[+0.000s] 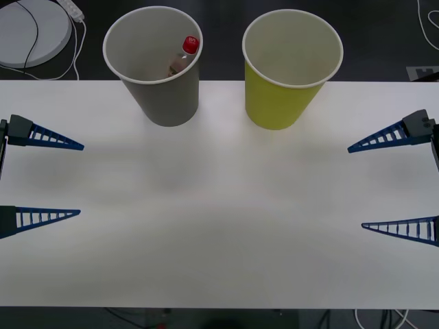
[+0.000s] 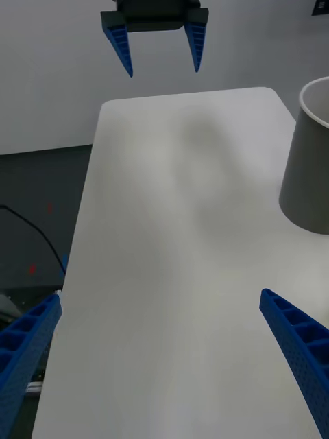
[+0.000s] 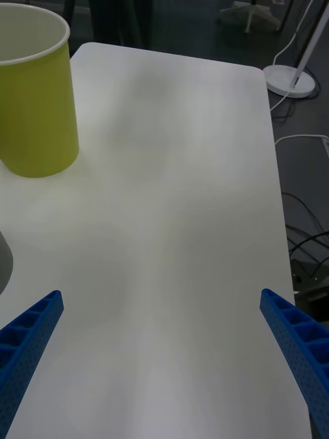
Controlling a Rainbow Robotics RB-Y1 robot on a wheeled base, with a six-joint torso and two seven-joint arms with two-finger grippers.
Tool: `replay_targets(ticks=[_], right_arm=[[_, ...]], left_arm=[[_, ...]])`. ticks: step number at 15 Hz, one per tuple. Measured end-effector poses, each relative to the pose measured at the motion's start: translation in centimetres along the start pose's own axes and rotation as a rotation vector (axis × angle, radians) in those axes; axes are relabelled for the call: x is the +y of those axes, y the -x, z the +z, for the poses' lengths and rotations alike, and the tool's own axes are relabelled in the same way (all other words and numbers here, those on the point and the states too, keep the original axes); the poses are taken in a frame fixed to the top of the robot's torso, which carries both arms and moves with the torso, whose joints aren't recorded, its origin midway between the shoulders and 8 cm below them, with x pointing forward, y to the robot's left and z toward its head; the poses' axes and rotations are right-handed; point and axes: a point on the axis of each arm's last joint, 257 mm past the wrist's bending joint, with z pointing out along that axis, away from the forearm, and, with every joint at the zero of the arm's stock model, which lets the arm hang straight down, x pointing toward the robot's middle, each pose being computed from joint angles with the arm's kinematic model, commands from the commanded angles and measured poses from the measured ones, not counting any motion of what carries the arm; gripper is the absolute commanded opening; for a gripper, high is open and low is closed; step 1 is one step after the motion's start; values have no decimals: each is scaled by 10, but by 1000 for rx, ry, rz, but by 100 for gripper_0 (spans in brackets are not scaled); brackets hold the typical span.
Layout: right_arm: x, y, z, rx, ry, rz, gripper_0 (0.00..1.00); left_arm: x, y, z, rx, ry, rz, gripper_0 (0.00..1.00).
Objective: Put the can into the green bin and the plastic bottle into the gray bin
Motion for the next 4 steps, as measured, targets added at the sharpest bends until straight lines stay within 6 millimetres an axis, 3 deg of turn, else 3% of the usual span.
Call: replay_targets(ticks=[4], right_arm=[[0,0,0,1,-1,6,100]], left_arm=[[0,0,0,0,0,0,100]])
